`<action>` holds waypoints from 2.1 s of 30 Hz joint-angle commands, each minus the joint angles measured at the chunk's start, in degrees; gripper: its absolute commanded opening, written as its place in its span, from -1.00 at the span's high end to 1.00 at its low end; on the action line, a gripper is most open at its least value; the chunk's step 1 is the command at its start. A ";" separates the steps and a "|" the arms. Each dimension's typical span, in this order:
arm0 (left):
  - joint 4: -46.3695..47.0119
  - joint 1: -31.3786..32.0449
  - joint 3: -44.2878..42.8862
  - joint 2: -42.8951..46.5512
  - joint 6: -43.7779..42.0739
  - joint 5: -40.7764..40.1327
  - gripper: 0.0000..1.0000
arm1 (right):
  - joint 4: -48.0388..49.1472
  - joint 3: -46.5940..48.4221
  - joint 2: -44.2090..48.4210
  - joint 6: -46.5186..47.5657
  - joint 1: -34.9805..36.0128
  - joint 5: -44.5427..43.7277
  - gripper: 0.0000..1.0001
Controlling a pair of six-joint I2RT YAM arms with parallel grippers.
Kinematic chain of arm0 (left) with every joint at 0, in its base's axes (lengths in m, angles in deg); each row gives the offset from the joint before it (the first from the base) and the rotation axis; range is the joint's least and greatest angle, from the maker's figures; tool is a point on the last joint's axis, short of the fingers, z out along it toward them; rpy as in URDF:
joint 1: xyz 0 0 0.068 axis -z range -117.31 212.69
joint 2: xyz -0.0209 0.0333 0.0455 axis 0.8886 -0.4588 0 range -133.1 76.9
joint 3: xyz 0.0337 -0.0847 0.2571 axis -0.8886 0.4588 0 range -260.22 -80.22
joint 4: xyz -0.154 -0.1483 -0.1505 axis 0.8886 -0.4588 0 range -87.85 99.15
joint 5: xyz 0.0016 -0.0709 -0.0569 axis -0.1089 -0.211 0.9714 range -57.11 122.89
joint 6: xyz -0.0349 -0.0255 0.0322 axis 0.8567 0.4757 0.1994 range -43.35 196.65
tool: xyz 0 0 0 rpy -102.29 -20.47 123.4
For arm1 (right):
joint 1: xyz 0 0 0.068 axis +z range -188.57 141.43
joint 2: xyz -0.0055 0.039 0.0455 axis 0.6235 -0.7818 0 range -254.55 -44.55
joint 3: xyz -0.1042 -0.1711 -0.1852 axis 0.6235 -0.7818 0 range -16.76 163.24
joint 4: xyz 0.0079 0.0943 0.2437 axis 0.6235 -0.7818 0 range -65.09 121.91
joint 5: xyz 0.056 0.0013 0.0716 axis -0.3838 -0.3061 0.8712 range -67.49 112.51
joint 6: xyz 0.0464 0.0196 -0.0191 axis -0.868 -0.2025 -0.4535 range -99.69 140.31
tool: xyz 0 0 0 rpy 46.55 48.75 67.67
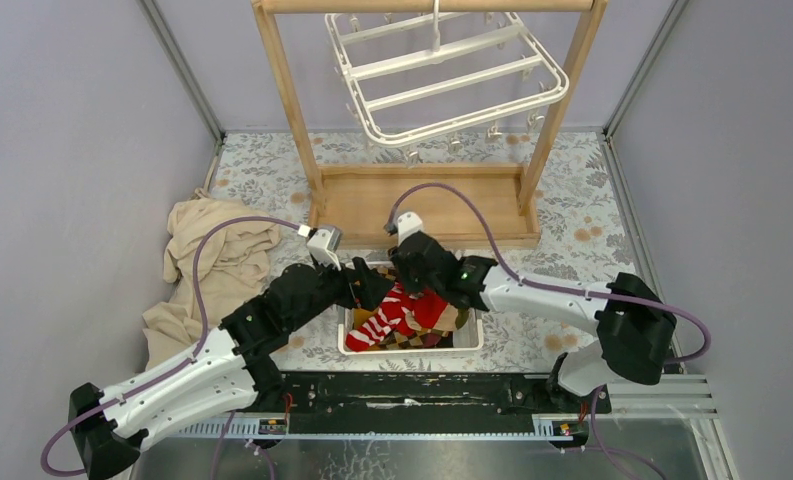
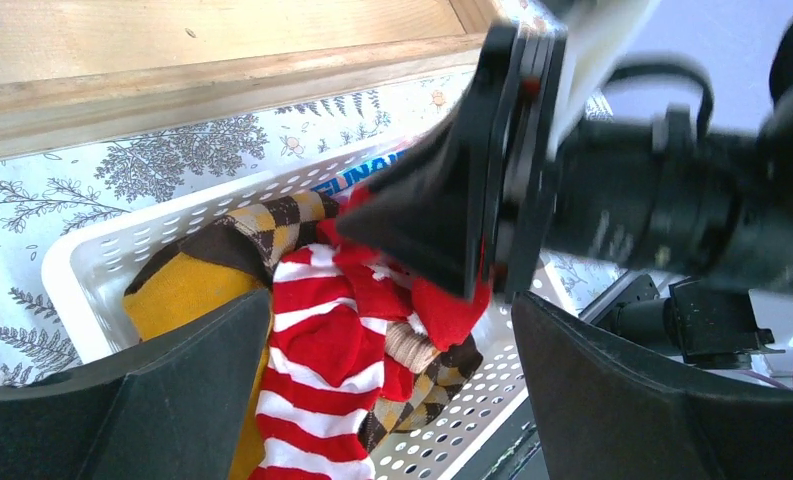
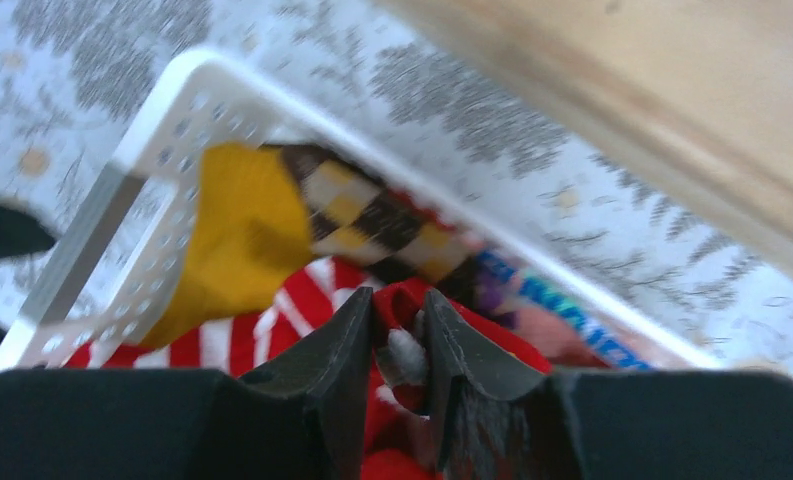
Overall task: Remove the socks clipped to the hanger
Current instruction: Move the bin to the center of the board.
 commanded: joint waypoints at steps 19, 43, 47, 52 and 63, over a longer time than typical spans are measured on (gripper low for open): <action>4.19 0.33 4.69 0.05 1.90 -4.30 -0.97 | 7.12 -9.81 -2.49 -8.74 4.96 2.09 -0.61; 21.60 -2.77 8.60 -25.65 6.15 -6.07 -0.74 | 11.67 -21.05 2.23 -12.25 -7.41 -5.72 -0.37; 27.36 -8.16 7.93 -32.68 5.98 -3.13 -0.64 | 12.71 -17.35 -1.66 -11.16 -9.74 -5.94 -0.37; 32.67 -13.37 4.88 -39.75 5.68 -0.05 -0.57 | 14.62 -12.75 -7.05 -9.97 -13.54 -4.60 -0.36; 36.74 -15.41 -1.58 -49.51 3.98 2.56 -0.57 | 16.05 -6.31 -12.32 -5.93 -21.27 -4.34 -0.38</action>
